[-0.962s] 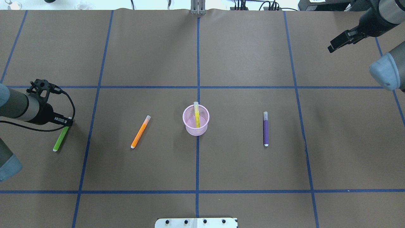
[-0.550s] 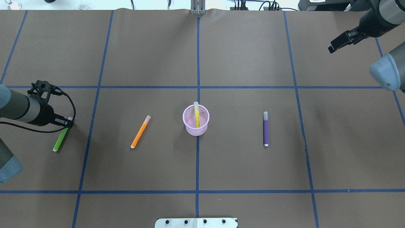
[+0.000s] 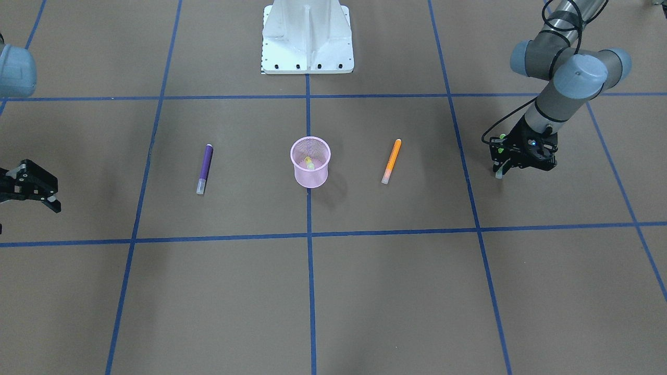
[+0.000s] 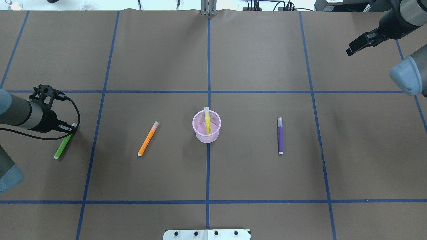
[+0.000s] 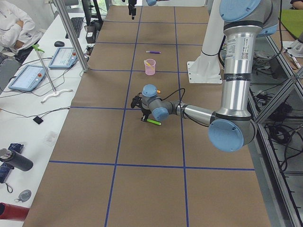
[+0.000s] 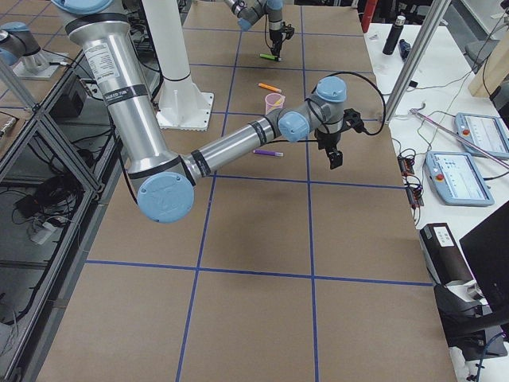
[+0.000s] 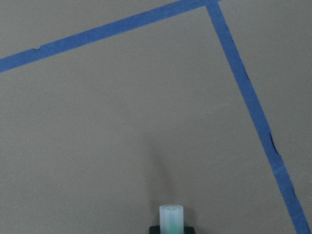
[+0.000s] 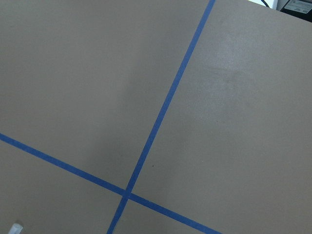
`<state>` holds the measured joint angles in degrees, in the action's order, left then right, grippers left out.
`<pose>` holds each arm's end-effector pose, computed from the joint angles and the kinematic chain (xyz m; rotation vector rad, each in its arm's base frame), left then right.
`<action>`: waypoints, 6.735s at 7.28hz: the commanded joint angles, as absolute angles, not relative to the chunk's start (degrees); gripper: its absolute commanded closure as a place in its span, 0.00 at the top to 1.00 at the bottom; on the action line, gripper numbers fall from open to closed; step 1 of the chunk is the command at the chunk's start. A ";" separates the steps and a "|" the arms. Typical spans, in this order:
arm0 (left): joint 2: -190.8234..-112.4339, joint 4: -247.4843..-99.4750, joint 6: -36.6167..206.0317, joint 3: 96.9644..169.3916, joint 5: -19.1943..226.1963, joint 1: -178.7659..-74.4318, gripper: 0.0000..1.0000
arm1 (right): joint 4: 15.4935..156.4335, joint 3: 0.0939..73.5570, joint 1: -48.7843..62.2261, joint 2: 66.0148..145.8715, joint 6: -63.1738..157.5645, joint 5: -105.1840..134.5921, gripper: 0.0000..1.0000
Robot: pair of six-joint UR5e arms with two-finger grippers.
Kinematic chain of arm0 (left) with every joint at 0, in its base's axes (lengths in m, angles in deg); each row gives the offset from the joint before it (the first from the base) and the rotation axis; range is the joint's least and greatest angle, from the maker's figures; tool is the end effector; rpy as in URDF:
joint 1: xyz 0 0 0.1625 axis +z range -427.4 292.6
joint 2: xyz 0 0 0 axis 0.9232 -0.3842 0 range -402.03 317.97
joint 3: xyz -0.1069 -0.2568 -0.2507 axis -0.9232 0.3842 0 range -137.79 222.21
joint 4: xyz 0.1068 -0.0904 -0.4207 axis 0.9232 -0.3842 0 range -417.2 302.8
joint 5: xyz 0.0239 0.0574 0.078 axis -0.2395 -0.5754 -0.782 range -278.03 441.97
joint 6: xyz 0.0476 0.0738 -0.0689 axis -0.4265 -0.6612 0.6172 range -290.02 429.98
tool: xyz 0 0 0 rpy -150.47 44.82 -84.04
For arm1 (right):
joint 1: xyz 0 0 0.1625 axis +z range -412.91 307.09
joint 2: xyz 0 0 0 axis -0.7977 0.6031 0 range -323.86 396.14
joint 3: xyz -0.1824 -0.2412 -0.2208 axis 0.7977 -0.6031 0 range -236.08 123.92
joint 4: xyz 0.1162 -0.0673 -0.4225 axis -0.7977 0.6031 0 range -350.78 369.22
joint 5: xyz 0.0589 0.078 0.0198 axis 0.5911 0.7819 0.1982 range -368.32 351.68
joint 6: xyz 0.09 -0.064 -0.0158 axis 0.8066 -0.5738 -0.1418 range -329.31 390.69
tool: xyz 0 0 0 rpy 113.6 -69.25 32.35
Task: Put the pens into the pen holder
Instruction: 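Grasp the green marker with the left gripper, then lift the green marker and carry it over the cup with the left gripper, then lower the green marker into the cup and open the left gripper, then move the right gripper down to the purple marker while the left gripper withdraws, then grasp the purple marker with the right gripper and lift it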
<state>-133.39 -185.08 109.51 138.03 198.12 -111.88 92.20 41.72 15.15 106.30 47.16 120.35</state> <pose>0.3476 -0.4592 0.4842 0.2774 0.8425 0.2769 -0.1777 -0.6110 0.3335 0.3346 -0.8104 -0.2934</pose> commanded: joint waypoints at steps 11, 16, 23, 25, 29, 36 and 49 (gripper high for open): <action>-159.96 -226.41 115.24 135.42 167.82 -98.04 0.00 | 91.83 41.83 15.82 107.59 45.11 119.83 1.00; -164.99 -241.51 113.66 119.90 160.10 -92.98 0.00 | 91.83 41.74 15.73 107.33 45.20 119.83 1.00; -161.50 -235.40 114.54 125.85 161.93 -91.83 0.99 | 91.31 42.35 14.07 104.96 55.69 119.56 1.00; -154.74 -216.56 114.63 137.42 166.85 -95.34 0.99 | 91.22 45.32 10.39 104.16 64.93 116.51 1.00; -147.87 -175.75 113.75 157.41 184.91 -107.52 0.99 | 88.69 50.70 -1.02 104.51 85.30 103.08 0.99; -139.50 -170.05 113.48 158.22 201.85 -121.19 0.99 | 84.38 50.97 -20.10 110.39 107.48 84.09 0.96; -139.94 -170.05 113.48 158.66 200.36 -121.10 0.99 | 79.44 45.87 -26.63 111.11 108.92 80.36 0.35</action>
